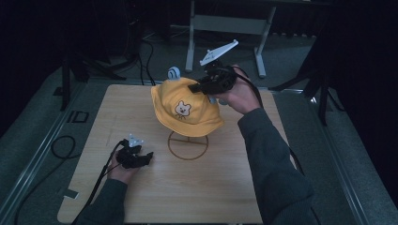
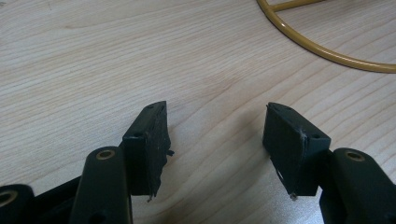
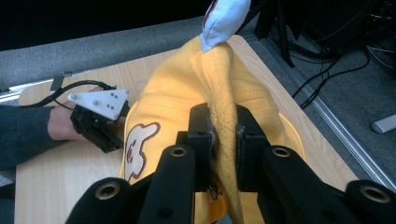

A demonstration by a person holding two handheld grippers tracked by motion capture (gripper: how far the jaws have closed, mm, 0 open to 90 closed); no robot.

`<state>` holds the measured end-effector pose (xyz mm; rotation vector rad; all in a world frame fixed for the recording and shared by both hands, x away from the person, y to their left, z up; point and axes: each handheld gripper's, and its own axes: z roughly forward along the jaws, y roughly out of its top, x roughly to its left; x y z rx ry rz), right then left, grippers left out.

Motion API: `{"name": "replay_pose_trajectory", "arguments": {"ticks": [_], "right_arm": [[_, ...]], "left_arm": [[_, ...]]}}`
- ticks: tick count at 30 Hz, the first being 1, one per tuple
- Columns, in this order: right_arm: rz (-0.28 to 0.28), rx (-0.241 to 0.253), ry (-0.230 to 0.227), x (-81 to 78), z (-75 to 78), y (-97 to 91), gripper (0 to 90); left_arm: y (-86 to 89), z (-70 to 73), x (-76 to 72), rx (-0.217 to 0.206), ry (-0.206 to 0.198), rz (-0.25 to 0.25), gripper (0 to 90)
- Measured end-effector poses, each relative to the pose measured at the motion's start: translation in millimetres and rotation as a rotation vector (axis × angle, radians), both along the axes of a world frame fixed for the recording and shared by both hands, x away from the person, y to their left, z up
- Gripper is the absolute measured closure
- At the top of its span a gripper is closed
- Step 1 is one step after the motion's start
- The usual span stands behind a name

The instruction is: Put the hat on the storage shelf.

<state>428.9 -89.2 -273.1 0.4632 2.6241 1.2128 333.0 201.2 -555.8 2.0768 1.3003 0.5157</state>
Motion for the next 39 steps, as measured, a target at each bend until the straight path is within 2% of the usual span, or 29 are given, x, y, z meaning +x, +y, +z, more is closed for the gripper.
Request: {"name": "replay_pose_trajectory", "arguments": {"ticks": [11,14,18,22,24,28,30,33,39], "right_arm": [[-0.061,-0.04,-0.004,8.5,-9.4,21.0,79.5],[-0.048,-0.066,0.013,8.9,-14.2,26.3,79.1],[-0.019,-0.106,0.016,5.4,-18.3,32.6,74.0],[-0.031,-0.078,0.015,4.5,-13.9,28.3,61.2],[-0.046,-0.056,0.012,3.2,-9.6,24.2,50.1],[-0.121,-0.04,-0.009,1.3,-2.3,15.3,34.6],[-0.149,-0.013,-0.027,0.3,0.9,9.5,29.5],[-0.177,0.034,-0.036,-1.1,6.0,-0.7,28.4],[-0.202,0.073,-0.039,-2.1,11.1,-16.3,28.6]], "left_arm": [[0.1,0.2,0.1,0.003,0.001,-0.001,41.1],[0.2,0.3,0.1,0.003,0.002,-0.002,41.1],[0.2,0.2,0.1,0.003,0.001,-0.002,41.1],[0.2,0.2,0.1,0.003,0.001,-0.001,41.1],[0.3,0.2,0.2,0.005,0.0,-0.003,41.1],[0.2,0.1,0.2,0.004,0.0,-0.002,41.1],[0.1,0.1,0.1,0.003,0.0,-0.001,41.1],[-0.1,0.1,0.1,0.002,0.001,-0.001,41.0],[-0.2,0.0,0.3,0.002,-0.001,0.0,40.9]]}}
